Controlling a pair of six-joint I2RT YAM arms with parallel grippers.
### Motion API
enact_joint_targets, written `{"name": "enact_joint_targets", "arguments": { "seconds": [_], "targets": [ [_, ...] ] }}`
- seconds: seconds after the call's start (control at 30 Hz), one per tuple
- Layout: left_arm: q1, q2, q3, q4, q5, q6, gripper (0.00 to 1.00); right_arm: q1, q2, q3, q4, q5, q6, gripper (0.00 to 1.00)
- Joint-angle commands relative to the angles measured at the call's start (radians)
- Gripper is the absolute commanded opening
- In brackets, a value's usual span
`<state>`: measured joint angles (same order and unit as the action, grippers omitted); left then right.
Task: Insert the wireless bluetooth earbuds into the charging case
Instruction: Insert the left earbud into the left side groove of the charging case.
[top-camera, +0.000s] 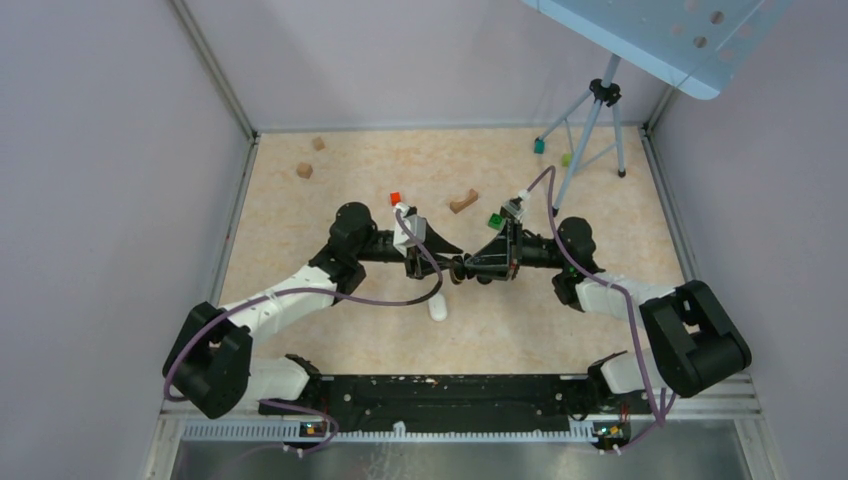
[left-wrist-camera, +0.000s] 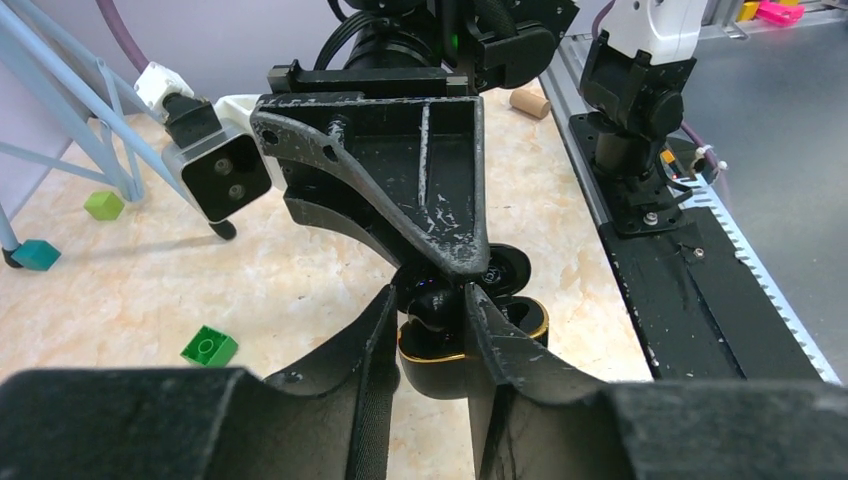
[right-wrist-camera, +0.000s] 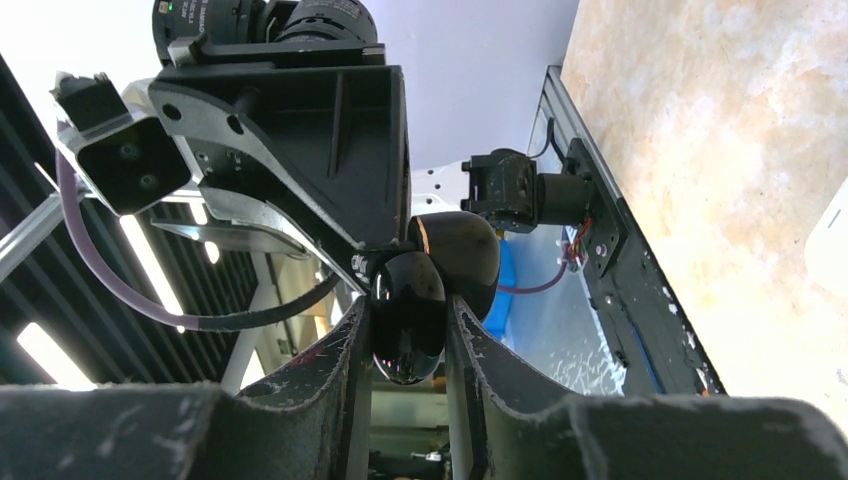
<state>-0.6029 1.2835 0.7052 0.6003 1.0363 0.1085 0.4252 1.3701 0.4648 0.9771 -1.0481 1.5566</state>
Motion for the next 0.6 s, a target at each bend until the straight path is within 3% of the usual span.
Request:
{"name": "enact_joint_targets", "arguments": {
  "seconds": [0.0, 0.37, 0.57],
  "targets": [
    [0.0, -0.023, 0.025, -0.043, -0.011, 0.021, 0.4, 0.009, -0.031, 0.007, 0.057, -0.002, -0.017, 0.0],
    [0.0, -0.056, 0.033, -0.056, -0.047, 0.017, 0.56, 0.01, -0.031, 0.029, -0.008, 0.001, -0.057, 0.0],
    [0.0, -0.112, 0.113, -0.179, -0.102, 0.022, 0.7, 0.01, -0.073, 0.069, -0.291, 0.041, -0.242, 0.0]
  ]
}}
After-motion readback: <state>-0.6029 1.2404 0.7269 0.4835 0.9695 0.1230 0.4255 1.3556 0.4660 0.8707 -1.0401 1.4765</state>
